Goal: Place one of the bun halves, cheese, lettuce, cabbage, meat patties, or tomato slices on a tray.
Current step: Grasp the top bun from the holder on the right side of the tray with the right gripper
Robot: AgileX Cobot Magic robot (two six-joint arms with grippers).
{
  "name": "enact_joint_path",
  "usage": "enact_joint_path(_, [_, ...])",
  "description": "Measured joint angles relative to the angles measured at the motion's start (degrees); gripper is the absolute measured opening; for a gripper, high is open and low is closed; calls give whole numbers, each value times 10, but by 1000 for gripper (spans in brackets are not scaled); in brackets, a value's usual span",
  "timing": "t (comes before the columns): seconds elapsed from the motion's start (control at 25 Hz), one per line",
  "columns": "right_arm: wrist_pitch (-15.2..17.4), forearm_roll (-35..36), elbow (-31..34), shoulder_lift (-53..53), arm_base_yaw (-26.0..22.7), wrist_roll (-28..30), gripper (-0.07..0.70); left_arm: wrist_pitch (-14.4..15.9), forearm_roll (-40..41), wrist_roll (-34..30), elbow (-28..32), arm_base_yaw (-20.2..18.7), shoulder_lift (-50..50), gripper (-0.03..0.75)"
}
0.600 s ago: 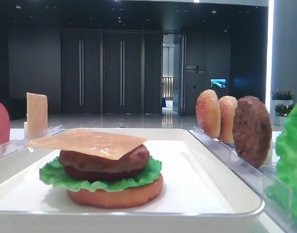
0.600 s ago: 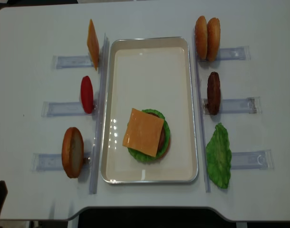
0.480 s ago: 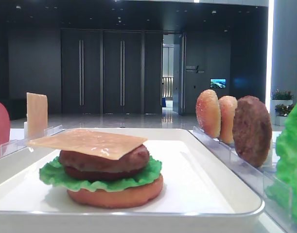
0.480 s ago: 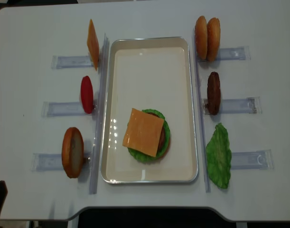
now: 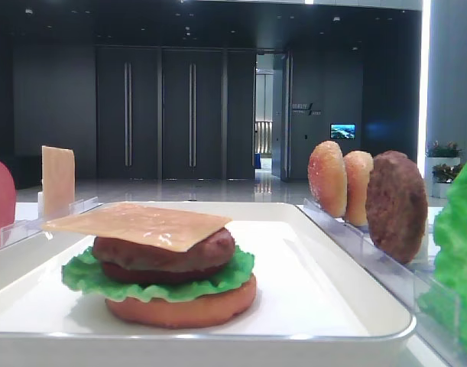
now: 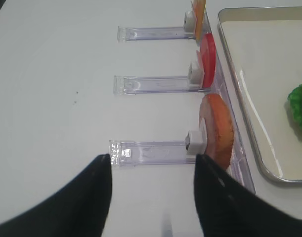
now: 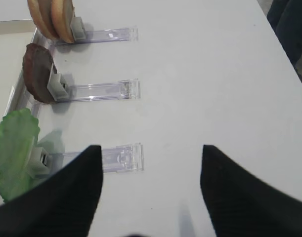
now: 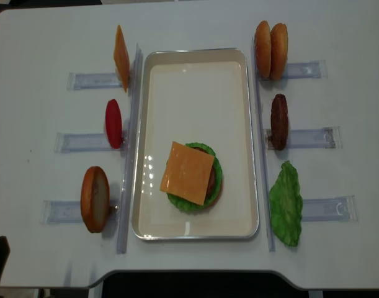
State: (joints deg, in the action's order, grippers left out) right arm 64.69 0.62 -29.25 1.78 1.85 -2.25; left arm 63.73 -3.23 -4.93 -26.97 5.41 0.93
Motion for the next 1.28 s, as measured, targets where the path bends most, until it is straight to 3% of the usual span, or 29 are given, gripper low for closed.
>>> enact_joint_path(0.56, [-3,0,-7,28,0,0,416,0,0,0,0,0,0,408])
enact_joint_path(0.96, [-25,0,-58,205,0,-1,416,0,0,0,0,0,0,408])
enact_joint_path(1.28, [-32,0,-183,415,0,1,416,0,0,0,0,0,0,408])
